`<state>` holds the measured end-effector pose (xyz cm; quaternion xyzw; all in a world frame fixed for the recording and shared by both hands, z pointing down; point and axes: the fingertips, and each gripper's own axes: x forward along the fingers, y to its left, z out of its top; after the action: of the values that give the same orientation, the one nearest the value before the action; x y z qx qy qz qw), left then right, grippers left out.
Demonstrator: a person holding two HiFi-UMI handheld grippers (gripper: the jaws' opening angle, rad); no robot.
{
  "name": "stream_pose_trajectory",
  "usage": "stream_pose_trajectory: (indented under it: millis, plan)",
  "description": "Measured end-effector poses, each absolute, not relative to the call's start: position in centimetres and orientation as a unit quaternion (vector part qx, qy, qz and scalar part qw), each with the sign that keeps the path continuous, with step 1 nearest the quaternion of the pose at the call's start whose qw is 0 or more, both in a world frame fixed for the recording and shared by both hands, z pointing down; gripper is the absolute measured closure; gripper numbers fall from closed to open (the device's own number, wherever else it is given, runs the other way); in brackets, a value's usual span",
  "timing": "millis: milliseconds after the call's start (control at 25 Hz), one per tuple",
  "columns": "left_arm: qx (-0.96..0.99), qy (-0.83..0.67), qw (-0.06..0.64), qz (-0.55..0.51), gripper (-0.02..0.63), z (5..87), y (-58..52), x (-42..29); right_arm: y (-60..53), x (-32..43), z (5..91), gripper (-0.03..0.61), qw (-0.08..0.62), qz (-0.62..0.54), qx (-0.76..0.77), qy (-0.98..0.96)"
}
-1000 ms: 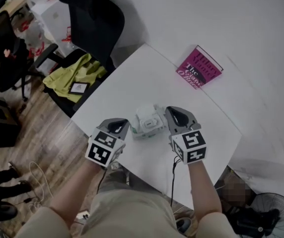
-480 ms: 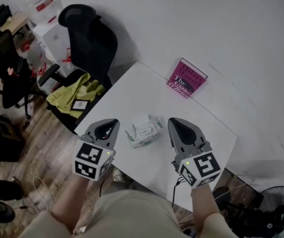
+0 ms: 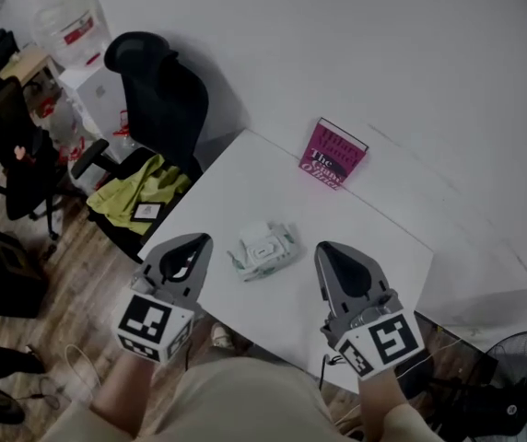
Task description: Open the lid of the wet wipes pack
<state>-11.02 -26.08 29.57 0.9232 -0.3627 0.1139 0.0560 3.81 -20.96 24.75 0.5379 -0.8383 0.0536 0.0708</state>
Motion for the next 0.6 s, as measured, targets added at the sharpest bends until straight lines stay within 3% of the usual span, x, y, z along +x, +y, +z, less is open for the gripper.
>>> stream_pose_trajectory:
  millis: [320,600]
  plan:
    - [0.932,-0.348,0.089,0.046,0.592,28.1,-23.1,-10.9,-17.1,4.0,25.4,0.555,0.059,0.079,0.540,-0.836]
    - [0.935,-0.341,0.044,0.085,0.592,28.4,-22.0,-9.9,-15.6,3.8,27.3,0.555,0.072,0.100,0.540,-0.832]
